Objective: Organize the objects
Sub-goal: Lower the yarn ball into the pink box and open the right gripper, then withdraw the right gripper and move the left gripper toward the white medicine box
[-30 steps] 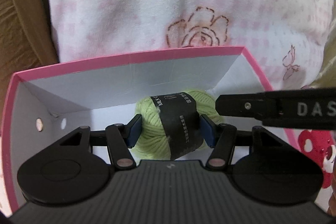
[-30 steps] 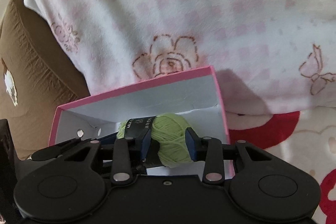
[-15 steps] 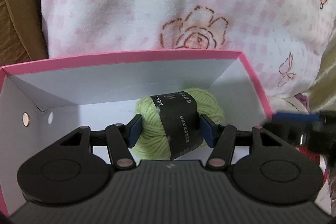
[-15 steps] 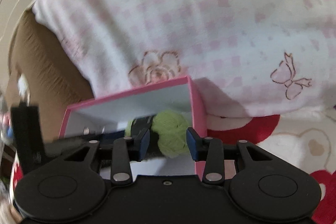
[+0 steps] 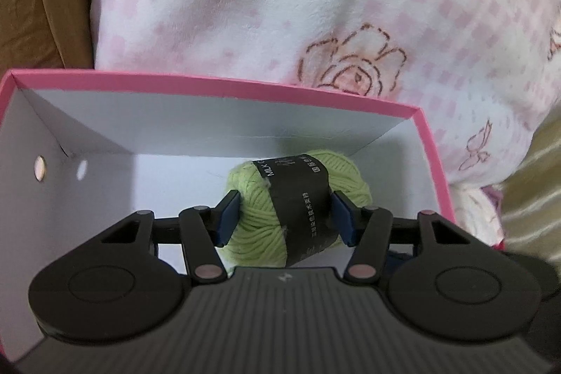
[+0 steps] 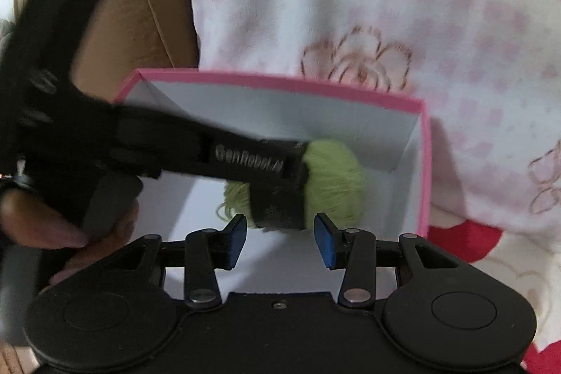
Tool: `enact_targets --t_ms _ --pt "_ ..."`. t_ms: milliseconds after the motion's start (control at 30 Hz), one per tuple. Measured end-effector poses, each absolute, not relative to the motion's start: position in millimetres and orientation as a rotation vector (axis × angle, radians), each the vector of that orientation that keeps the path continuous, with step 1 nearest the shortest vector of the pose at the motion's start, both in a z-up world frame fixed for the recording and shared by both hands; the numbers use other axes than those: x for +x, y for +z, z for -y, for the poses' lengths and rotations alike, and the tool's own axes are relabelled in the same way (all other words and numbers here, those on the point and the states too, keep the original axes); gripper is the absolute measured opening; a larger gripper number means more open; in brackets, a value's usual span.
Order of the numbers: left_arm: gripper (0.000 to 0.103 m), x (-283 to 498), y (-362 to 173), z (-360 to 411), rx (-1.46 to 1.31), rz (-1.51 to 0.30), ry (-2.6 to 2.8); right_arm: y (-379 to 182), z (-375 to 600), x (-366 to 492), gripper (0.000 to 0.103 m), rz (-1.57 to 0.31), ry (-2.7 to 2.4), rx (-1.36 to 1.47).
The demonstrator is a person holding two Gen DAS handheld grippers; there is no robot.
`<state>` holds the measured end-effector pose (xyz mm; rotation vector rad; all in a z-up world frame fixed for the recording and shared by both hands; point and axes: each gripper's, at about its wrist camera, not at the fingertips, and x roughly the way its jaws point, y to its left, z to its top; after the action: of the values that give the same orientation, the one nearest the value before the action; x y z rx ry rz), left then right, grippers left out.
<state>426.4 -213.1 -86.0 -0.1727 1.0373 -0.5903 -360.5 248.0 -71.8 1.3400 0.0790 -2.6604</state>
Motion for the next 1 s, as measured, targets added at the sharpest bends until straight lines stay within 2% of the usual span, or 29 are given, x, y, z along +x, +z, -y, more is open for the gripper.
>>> enact_targets --t_ms 133,233,467,667,867,1000 --pt "0.054 427 -84 220 -0.176 -1.026 -0.589 -87 -250 -372 0.047 -0.077 -2.710 1.377" --pt "0.053 416 -81 225 -0.124 -0.987 -0.570 -92 -256 -376 0.043 -0.056 -2.761 1.371" --pt "0.061 404 -62 220 -0.090 -0.958 -0.558 -93 -263 -369 0.045 -0.024 -2.756 1.354" --pt "0.063 378 -39 198 -0.035 -0.953 -0.565 -67 -273 -333 0.048 -0.019 -2.733 1.365" --pt "0.063 341 -8 181 0.042 -0.952 -0.582 -28 -275 -293 0.050 0.092 -2.752 1.289" --pt "0.063 315 15 170 0.067 -0.958 -0.614 -8 -265 -262 0.052 0.033 -2.759 1.286"
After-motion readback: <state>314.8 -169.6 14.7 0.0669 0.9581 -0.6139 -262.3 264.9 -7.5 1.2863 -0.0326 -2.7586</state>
